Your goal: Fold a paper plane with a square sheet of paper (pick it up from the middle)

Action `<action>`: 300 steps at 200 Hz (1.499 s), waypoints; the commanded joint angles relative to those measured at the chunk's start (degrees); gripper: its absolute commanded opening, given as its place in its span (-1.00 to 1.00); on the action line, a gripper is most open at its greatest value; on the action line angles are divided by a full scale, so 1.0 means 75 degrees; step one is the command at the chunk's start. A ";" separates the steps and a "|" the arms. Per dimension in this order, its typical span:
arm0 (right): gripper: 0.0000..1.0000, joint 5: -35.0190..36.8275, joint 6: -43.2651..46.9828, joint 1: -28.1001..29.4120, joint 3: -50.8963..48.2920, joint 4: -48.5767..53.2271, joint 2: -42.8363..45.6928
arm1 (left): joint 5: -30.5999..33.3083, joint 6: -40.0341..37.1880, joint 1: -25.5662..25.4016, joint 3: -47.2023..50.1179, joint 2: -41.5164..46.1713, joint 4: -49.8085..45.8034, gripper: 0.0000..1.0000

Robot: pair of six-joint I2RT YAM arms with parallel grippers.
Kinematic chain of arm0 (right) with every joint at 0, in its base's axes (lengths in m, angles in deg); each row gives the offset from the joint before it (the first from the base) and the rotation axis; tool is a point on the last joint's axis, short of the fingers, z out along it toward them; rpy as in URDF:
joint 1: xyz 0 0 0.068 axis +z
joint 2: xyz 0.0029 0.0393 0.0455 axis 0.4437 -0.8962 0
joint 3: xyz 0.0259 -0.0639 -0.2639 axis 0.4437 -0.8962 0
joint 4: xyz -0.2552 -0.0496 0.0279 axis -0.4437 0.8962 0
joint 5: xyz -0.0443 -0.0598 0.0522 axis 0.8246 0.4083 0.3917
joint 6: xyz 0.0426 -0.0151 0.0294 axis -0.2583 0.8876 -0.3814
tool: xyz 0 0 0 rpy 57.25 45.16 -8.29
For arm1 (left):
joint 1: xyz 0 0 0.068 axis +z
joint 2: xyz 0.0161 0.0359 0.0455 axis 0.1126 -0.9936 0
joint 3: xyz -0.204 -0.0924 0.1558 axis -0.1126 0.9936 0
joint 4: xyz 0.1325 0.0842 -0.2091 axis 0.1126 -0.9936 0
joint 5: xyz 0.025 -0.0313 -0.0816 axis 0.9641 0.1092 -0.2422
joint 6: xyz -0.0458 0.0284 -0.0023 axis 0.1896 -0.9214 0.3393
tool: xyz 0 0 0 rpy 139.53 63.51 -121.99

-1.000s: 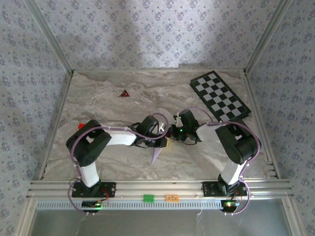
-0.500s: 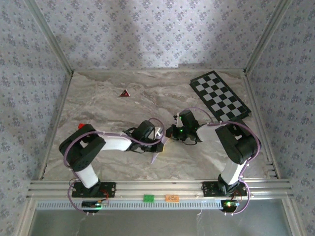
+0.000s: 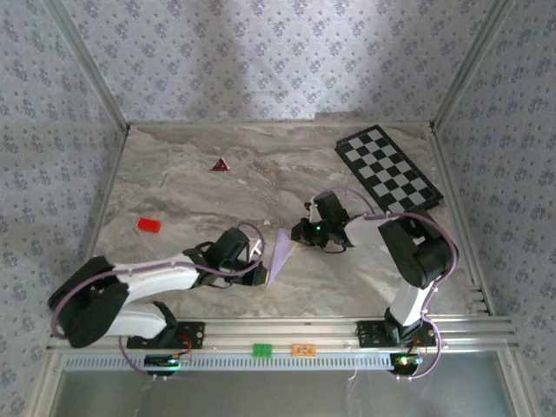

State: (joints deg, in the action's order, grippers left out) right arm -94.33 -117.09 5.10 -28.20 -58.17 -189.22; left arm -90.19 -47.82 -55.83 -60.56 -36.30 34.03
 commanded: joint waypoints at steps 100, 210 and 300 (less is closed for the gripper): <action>-0.26 0.0728 -0.0784 0.0084 -0.1184 0.0918 0.2479 | -0.0607 0.0054 0.1444 -0.1725 -0.2014 0.0004 -0.55; -0.38 0.1140 -0.1053 0.0718 -0.1019 0.1202 0.1577 | -0.1222 -0.0068 0.1438 -0.2191 -0.3105 0.0504 -0.56; -0.51 0.1158 -0.1015 0.0740 -0.0823 0.1341 0.1268 | -0.1641 -0.0125 0.1414 -0.2296 -0.3554 0.0681 -0.49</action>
State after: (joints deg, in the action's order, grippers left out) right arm -86.87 -124.30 10.08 -35.59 -49.01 -177.68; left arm -100.12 -47.54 -45.03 -77.02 -62.01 38.14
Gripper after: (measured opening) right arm 0.248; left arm 0.253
